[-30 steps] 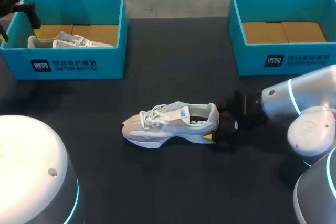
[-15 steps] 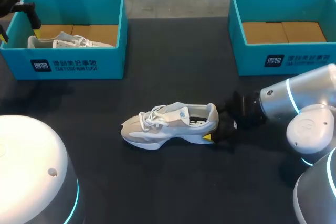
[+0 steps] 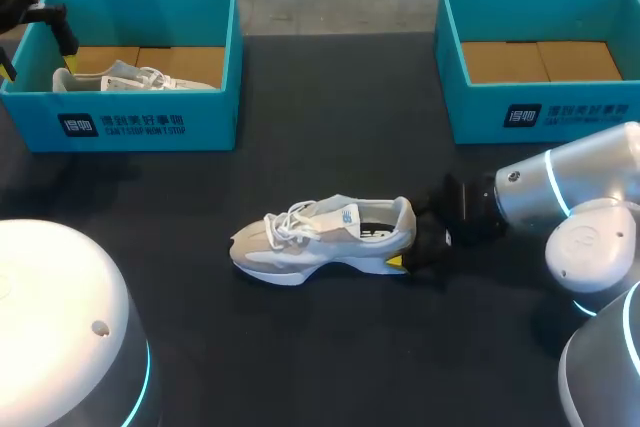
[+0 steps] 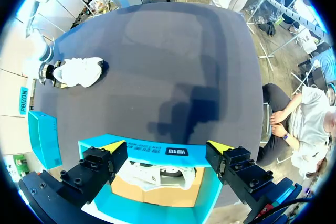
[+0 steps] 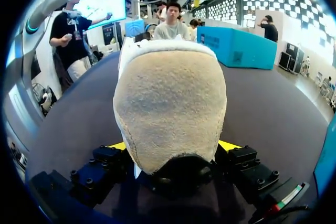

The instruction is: Take the shoe out of the shoebox, open the shoe tongue, remove and reinsert the insole, then place the shoe into the shoebox

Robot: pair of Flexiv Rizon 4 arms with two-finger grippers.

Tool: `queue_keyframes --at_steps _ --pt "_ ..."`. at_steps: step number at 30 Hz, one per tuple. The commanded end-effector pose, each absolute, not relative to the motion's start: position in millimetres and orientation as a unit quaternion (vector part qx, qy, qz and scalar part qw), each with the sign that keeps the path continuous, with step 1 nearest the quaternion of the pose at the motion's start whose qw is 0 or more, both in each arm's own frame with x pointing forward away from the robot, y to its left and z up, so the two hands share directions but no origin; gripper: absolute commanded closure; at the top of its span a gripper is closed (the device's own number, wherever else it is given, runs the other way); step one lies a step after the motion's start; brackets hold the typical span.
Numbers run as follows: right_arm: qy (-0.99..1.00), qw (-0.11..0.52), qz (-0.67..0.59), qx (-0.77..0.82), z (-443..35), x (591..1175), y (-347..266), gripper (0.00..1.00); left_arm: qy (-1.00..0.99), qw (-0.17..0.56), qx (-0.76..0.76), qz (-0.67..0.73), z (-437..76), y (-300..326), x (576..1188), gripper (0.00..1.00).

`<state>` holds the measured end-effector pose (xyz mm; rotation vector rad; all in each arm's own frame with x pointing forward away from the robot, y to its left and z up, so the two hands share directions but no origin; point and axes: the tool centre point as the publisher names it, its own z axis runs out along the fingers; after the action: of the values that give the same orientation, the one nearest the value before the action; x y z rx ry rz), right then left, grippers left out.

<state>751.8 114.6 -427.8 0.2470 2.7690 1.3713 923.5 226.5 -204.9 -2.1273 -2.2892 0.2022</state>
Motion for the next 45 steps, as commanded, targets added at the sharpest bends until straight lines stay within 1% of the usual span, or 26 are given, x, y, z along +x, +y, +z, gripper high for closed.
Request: queue_keyframes --at_steps 1,9,10,13,21,24,28,33,35,39,45 --pt "0.894 0.021 0.441 0.080 -432 750 119 1.00 -0.731 0.004 -0.679 0.064 -205 226 923 0.00" --pt "0.894 0.021 0.441 0.080 -432 750 119 1.00 -0.742 0.000 -0.666 0.082 -205 222 921 0.00" --pt "0.894 0.021 0.441 0.080 -432 750 119 1.00 -0.748 0.009 -0.659 0.081 -206 224 920 0.00" --pt "0.894 0.021 0.441 0.080 -432 750 119 1.00 -0.755 0.018 -0.650 0.087 -207 206 917 0.00" --pt "0.894 0.021 0.441 0.080 -432 750 119 1.00 -0.800 -0.003 -0.590 0.112 -211 197 907 0.00" --pt "0.894 0.021 0.441 0.080 -432 750 119 1.00 -0.831 0.001 -0.546 0.112 -212 189 901 0.00" --pt "0.894 0.021 0.441 0.080 -432 750 119 1.00 -0.853 -0.019 -0.509 0.115 -207 177 893 0.00" --pt "0.894 0.021 0.441 0.080 -432 750 119 1.00 -0.878 0.008 -0.468 0.103 -204 159 884 0.00" --pt "0.894 0.021 0.441 0.080 -432 750 119 1.00 -0.889 0.033 -0.447 0.094 -202 154 881 0.00" --pt "0.894 0.021 0.441 0.080 -432 750 119 1.00 -0.919 0.050 -0.384 0.072 -197 147 874 0.00" --pt "0.894 0.021 0.441 0.080 -432 750 119 1.00 -0.961 0.024 -0.271 0.049 -187 133 859 0.00"
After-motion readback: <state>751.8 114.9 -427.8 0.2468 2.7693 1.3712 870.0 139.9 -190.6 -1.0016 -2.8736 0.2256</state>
